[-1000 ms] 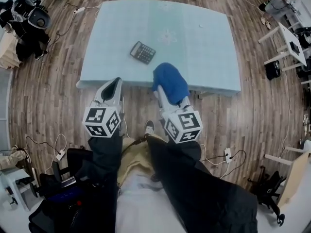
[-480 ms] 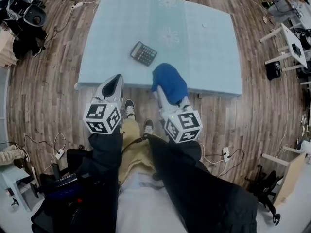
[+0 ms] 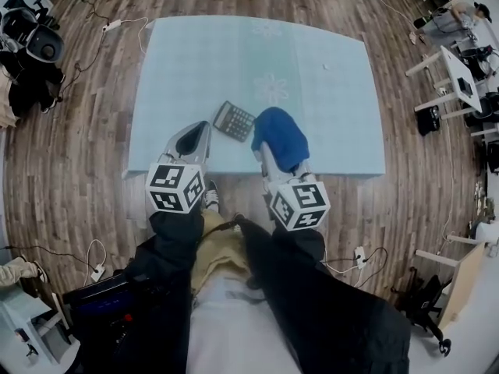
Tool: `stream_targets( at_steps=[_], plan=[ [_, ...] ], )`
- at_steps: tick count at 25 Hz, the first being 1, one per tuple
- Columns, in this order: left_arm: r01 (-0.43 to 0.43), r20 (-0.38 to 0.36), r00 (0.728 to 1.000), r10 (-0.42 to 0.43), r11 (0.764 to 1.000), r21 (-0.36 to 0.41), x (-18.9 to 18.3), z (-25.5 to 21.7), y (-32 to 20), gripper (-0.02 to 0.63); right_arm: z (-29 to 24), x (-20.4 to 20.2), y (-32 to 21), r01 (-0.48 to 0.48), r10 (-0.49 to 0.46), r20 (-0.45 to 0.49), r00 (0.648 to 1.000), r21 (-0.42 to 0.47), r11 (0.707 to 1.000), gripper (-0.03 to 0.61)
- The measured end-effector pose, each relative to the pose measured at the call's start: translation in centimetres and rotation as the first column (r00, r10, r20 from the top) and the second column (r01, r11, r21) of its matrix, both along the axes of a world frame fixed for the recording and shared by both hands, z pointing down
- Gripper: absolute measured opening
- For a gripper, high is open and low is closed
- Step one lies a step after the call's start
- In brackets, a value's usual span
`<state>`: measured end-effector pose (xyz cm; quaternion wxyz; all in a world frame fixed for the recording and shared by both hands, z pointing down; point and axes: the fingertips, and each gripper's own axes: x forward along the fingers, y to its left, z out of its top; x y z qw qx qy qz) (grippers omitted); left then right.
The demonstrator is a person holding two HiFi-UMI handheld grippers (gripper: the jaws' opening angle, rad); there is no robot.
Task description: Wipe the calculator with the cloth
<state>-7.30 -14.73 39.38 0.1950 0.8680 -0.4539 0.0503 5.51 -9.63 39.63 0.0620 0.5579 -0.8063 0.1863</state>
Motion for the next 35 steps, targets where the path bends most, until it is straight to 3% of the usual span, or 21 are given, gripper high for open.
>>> stream_targets(
  at_steps=[9, 17, 25, 31, 35],
  plan=[
    [-0.022, -0.008, 1.0, 0.022, 0.998, -0.057, -2.8, 1.7, -6.0, 0.0, 1.2, -3.6, -5.8, 0.008, -0.009, -0.014, 1.0, -0.049, 0.999, 0.057],
    [-0.044, -0.013, 0.999, 0.043, 0.988, -0.147, -2.2, 5.4, -7.9, 0.0, 3.7, -3.1, -6.9, -0.015, 0.011, -0.032, 0.999, -0.122, 0.992, 0.057],
    [-0.012, 0.065, 0.997, 0.028, 0.97, -0.241, 0.3, 10.3, -8.2, 0.0, 8.3, -1.1, -8.6, 0.049, -0.052, -0.01, 0.999, -0.216, 0.975, 0.057],
    [0.045, 0.124, 0.992, -0.001, 0.936, -0.348, 1.4, 15.4, -7.5, 0.0, 12.3, 0.4, -9.8, 0.127, -0.141, -0.027, 0.99, -0.292, 0.948, 0.057],
    [0.07, 0.145, 0.989, -0.007, 0.898, -0.435, 0.8, 19.4, -6.5, 0.0, 16.5, -0.1, -10.0, 0.169, -0.195, -0.035, 0.98, -0.368, 0.915, 0.057]
  ],
)
